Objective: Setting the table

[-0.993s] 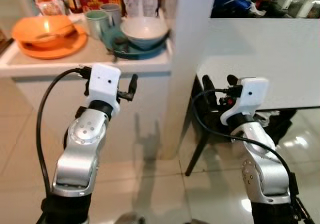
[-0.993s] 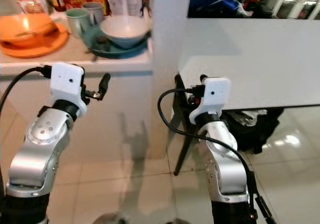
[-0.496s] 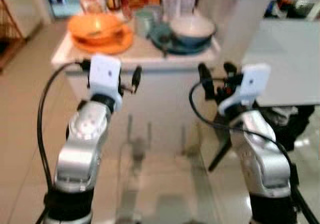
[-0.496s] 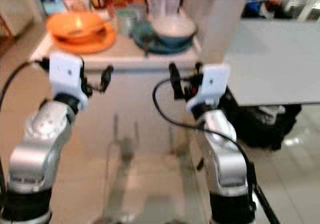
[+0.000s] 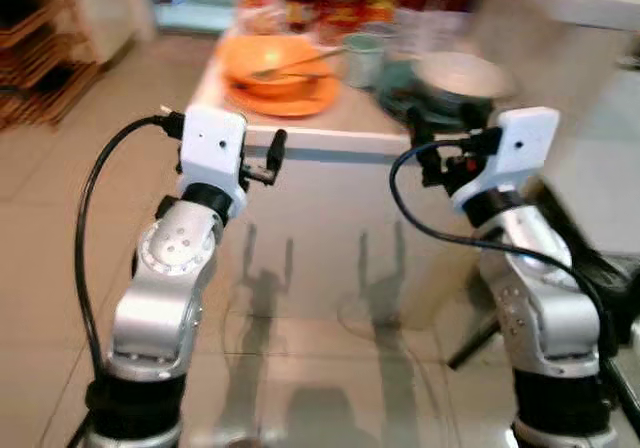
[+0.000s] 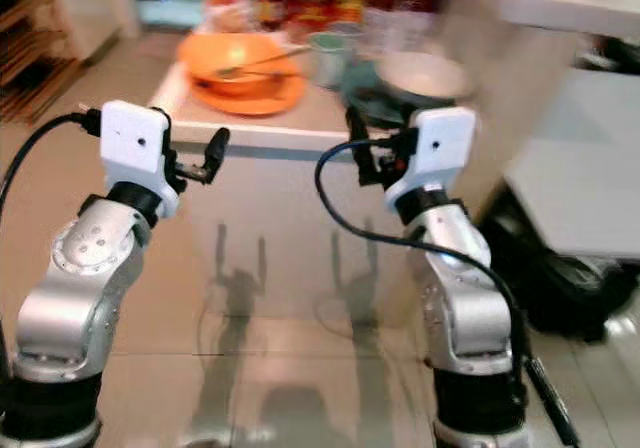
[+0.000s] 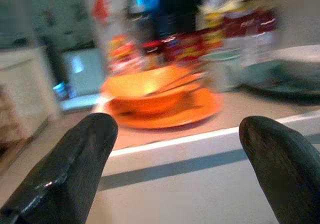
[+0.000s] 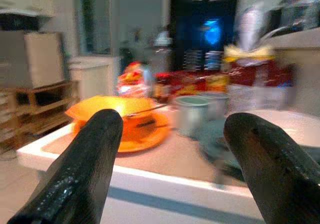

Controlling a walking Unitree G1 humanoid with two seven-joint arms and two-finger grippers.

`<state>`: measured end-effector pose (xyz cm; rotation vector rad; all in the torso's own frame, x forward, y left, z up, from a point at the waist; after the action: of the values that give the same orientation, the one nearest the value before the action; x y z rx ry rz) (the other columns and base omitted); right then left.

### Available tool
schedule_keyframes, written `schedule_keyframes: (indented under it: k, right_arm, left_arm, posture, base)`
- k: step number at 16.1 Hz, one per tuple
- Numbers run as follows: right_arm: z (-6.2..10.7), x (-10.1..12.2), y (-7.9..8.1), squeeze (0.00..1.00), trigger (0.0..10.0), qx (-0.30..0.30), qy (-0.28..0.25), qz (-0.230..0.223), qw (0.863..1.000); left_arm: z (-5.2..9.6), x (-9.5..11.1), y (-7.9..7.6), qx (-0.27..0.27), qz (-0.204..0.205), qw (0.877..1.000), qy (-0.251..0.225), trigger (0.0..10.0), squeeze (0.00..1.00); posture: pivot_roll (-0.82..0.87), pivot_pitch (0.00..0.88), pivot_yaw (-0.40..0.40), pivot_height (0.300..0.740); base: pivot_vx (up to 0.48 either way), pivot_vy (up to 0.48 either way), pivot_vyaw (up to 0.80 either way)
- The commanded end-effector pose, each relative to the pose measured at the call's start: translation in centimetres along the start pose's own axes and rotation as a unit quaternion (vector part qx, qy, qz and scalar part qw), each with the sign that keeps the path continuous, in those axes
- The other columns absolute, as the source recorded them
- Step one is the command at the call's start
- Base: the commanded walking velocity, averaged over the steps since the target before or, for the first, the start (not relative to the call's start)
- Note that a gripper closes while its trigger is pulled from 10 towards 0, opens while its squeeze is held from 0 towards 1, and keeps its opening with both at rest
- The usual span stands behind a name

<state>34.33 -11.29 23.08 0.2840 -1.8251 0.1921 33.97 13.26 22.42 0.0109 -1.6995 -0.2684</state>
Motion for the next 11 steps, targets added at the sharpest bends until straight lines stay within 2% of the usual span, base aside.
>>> schedule_keyframes:
  k: [1,11]
  right_arm:
    - [-0.2,0.4,0.0,0.00,10.0,0.007,-0.003,0.002,1.000]
    - [-0.6,1.8,-1.0,0.00,10.0,0.009,-0.019,0.018,1.000]
  left_arm:
    - [-0.2,0.5,-0.1,0.000,0.000,1.000,-0.005,10.0,0.00]
    - [-0.5,0.6,-0.4,-0.008,-0.003,1.000,-0.008,10.0,0.00]
  posture:
    - [0.06,0.000,-0.052,0.740]
    - [0.05,0.000,-0.050,0.740]
  base:
    - [0.390,0.000,0.56]
    - [0.379,0.000,0.55]
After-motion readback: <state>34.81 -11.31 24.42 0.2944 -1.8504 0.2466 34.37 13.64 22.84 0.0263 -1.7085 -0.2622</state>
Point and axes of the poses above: a point about 5 cm out from each wrist's last joint towards the gripper, its own z axis pointing back from the gripper into the wrist, its own x axis along the axis of the wrist's last joint, y = z × x, the point moved 5 cm from there along -z, pointing out of the wrist towards the gripper, and after that the axes turned 2 degrees about z, right-handed, at the moved point
